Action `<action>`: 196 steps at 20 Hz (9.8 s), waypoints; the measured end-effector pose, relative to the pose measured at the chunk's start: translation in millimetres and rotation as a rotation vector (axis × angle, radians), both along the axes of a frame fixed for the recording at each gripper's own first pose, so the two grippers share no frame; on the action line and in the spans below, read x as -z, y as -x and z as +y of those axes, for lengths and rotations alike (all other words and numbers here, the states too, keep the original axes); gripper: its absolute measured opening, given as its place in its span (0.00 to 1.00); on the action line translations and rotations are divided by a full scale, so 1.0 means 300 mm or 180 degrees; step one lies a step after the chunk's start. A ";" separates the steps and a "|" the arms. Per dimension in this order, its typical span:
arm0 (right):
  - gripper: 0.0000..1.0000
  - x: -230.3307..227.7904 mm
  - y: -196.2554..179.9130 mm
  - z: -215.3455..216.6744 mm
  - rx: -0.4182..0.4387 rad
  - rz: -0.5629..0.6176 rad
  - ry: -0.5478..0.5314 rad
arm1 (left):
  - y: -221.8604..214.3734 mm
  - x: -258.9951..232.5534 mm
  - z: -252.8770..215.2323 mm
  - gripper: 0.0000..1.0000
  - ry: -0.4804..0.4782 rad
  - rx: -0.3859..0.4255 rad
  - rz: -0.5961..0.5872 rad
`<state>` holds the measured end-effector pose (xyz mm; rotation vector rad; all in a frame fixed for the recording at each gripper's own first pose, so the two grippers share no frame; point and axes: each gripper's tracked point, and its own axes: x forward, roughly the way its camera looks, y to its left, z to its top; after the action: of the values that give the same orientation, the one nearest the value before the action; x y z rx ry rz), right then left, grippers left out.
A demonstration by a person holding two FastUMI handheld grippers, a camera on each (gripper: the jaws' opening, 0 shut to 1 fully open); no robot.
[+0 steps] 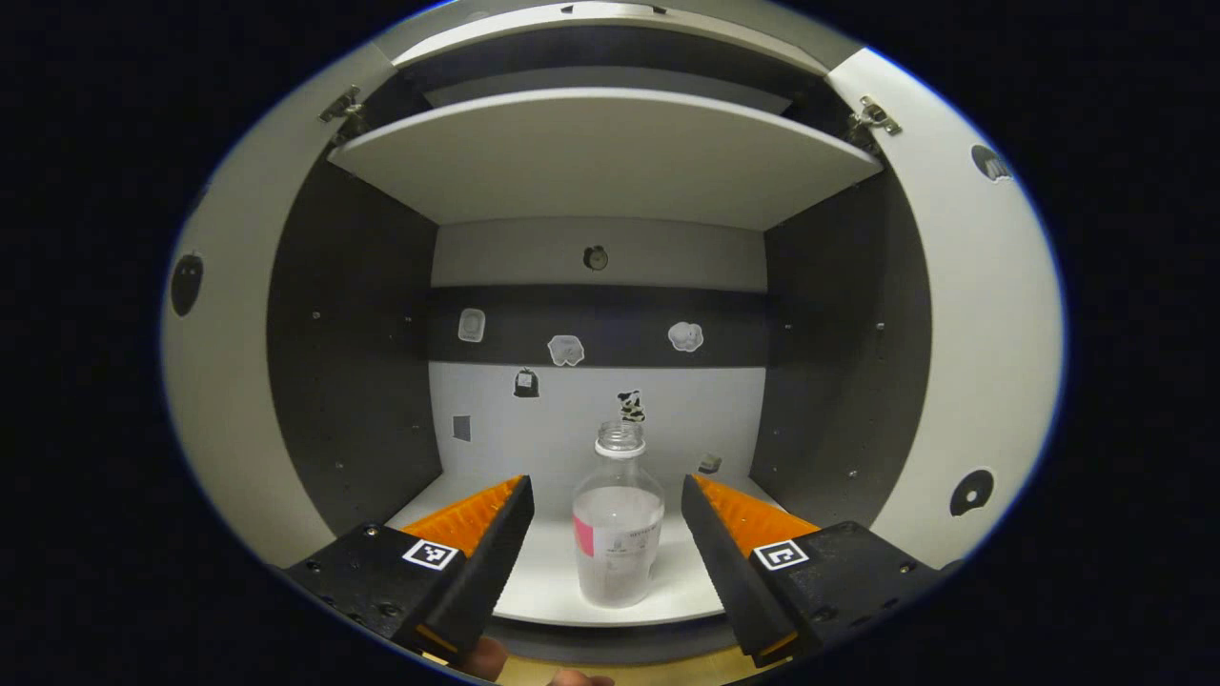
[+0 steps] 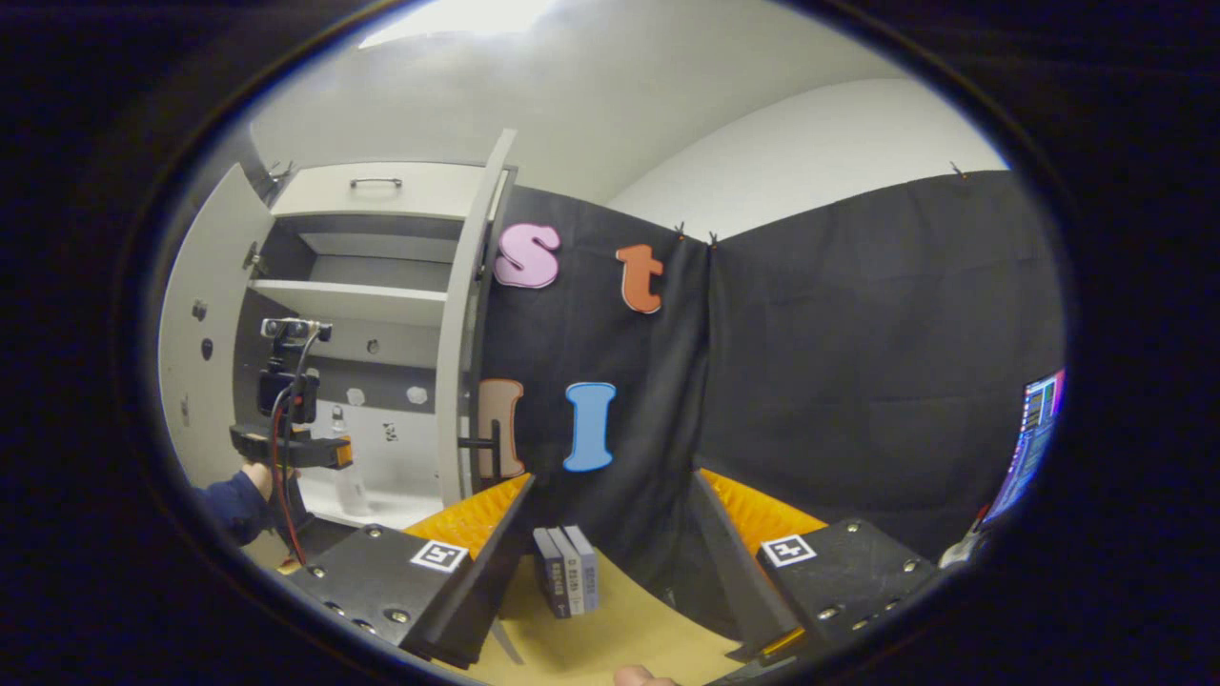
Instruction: Grasp the bottle in the cabinet with the left hand and place it on the coaster, then close the right door with the right hand and the left door with the left hand.
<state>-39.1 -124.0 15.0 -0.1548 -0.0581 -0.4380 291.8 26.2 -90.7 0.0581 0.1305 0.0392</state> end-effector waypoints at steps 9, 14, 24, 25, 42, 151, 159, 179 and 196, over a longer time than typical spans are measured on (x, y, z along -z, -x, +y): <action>0.96 0.038 -0.019 0.008 0.0137 0.0131 0.0053 | -0.135 0.093 -0.032 0.89 0.0130 0.0059 0.0251; 0.96 0.041 -0.031 0.046 -0.0010 0.0132 0.0045 | -0.097 0.080 -0.056 0.75 0.0165 0.0171 0.0244; 0.94 0.026 -0.006 0.103 -0.0384 0.0086 -0.0063 | 0.250 -0.008 -0.057 0.75 0.0190 0.0458 0.0051; 0.94 0.027 -0.003 0.110 -0.0435 0.0088 -0.0070 | 0.291 -0.001 -0.052 0.75 0.0206 0.0485 0.0057; 0.94 0.011 -0.010 0.237 -0.1041 0.0059 -0.0099 | 0.822 0.449 0.035 0.75 0.0656 0.0568 0.0714; 0.95 0.142 -0.320 0.140 -0.0894 0.0194 -0.0161 | 1.226 -0.215 0.634 0.95 0.0481 -0.1491 -0.0353; 0.95 0.149 -0.313 0.160 -0.0883 0.0204 -0.0224 | 1.228 -0.219 0.674 0.95 0.0493 -0.1586 -0.0383; 0.95 0.197 -0.368 0.608 -0.1945 0.0370 -0.0422 | 1.298 -0.190 0.750 0.95 0.0523 -0.1845 -0.0397; 0.97 0.215 -0.266 0.960 -0.2937 0.0433 -0.0324 | 1.353 -0.158 0.782 0.95 0.0467 -0.1907 -0.0330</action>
<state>40.8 164.0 -49.5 -0.0446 0.0295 0.4899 -114.0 260.9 -43.2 -0.1315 0.0430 0.6294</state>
